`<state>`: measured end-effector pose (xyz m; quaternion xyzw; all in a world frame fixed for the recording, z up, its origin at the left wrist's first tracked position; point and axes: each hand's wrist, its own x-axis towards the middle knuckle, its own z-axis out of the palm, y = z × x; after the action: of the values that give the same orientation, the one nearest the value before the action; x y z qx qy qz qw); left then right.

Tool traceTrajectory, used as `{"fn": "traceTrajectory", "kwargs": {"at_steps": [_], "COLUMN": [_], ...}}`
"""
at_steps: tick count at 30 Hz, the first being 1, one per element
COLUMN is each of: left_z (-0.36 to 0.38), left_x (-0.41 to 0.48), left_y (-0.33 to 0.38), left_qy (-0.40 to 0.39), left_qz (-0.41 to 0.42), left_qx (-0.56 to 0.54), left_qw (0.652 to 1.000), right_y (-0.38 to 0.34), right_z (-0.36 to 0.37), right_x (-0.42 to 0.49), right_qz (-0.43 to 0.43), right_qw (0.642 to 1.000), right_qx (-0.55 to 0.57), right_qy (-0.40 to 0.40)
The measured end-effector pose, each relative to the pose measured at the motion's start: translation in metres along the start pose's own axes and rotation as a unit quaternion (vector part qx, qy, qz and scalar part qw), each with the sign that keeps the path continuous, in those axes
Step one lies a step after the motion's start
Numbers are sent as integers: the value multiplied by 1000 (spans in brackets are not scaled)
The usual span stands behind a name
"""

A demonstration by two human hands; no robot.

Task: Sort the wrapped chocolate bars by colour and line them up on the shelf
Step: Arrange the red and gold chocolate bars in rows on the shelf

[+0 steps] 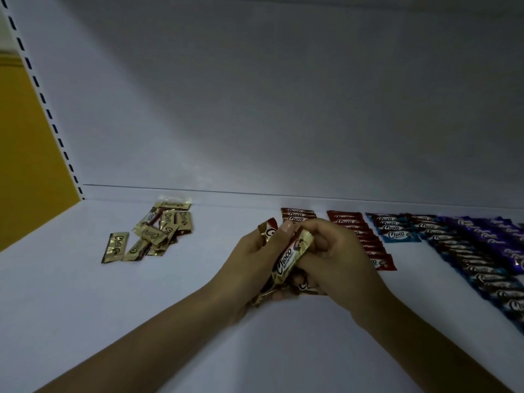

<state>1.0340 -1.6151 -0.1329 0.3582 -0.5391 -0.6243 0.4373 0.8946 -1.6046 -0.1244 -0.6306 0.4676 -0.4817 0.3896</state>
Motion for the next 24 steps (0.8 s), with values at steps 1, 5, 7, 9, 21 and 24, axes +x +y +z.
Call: {"fn": "traceTrajectory", "kwargs": {"at_steps": [1,5,7,9,21,24], "left_z": [0,-4,-6,-8,-13,-18], "left_x": [0,3,6,7,10,13], "left_y": [0,-3,-5,-6,1,-2], "left_qy": [1,20,46,64,149,182], "left_qz": [4,25,36,45,145,202], "left_qx": [-6,11,22,27,96,167], "left_qw": [1000,999,998,997,973,948], "right_y": [0,1,-1,-3,-3,-4], "right_z": [0,-1,-2,-2,2,1], "right_x": [0,1,2,2,-8,-6], "right_qz": [6,45,64,63,-44,55], "right_qw": [1000,998,994,992,999,997], "right_qx": [3,36,85,105,-8,29], "right_qy": [-1,-13,-11,-13,-19,-33]}}
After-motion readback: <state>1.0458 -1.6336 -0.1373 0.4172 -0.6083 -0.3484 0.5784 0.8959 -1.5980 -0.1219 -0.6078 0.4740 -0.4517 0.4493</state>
